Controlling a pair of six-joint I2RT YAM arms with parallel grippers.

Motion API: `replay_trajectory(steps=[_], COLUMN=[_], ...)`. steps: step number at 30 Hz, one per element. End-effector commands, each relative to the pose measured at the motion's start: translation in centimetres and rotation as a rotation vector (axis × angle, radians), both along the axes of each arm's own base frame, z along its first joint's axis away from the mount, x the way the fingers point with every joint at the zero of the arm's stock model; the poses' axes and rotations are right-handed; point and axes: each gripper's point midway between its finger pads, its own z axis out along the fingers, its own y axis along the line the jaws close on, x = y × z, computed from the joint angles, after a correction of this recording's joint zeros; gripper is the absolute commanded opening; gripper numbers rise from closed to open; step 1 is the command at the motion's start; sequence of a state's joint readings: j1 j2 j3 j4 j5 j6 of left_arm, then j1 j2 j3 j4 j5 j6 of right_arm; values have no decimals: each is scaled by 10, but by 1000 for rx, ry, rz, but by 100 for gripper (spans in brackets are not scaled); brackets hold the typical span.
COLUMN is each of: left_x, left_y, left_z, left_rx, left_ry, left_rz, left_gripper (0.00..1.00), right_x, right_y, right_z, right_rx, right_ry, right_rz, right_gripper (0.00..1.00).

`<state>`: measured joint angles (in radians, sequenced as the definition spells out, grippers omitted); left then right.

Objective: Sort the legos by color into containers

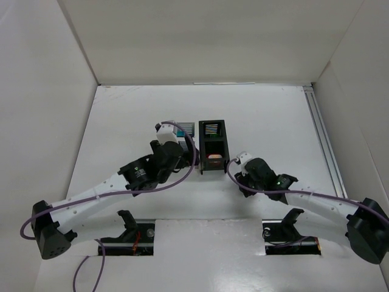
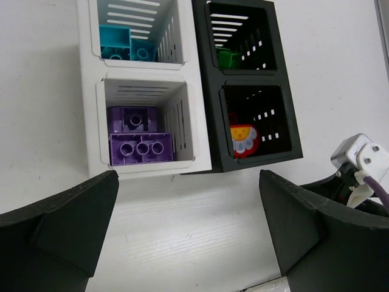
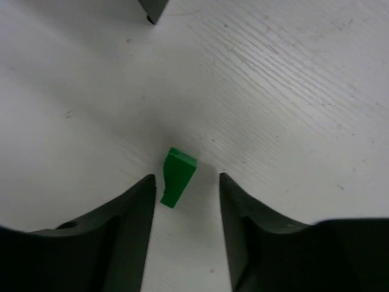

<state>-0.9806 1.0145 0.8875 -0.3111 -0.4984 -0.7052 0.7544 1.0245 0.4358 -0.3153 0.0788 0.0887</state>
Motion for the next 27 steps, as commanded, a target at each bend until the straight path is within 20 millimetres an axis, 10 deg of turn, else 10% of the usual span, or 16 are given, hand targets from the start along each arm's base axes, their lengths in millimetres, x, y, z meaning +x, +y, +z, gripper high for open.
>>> replay_trajectory(steps=[1, 9, 20, 27], left_x=[-4, -9, -18, -21], left_y=[11, 26, 48, 59], left_z=[2, -4, -2, -2], left_rx=[-40, -41, -76, -70], left_ry=[-2, 7, -7, 12], left_rz=[44, 90, 137, 169], left_gripper=[100, 100, 100, 100], right_x=[16, 14, 78, 144], right_y=[2, 9, 35, 94], right_z=[4, 13, 188, 209], right_rx=[36, 86, 132, 62], right_ry=[-62, -78, -487, -524], right_rz=[-105, -70, 30, 104], right_gripper=[47, 14, 15, 16])
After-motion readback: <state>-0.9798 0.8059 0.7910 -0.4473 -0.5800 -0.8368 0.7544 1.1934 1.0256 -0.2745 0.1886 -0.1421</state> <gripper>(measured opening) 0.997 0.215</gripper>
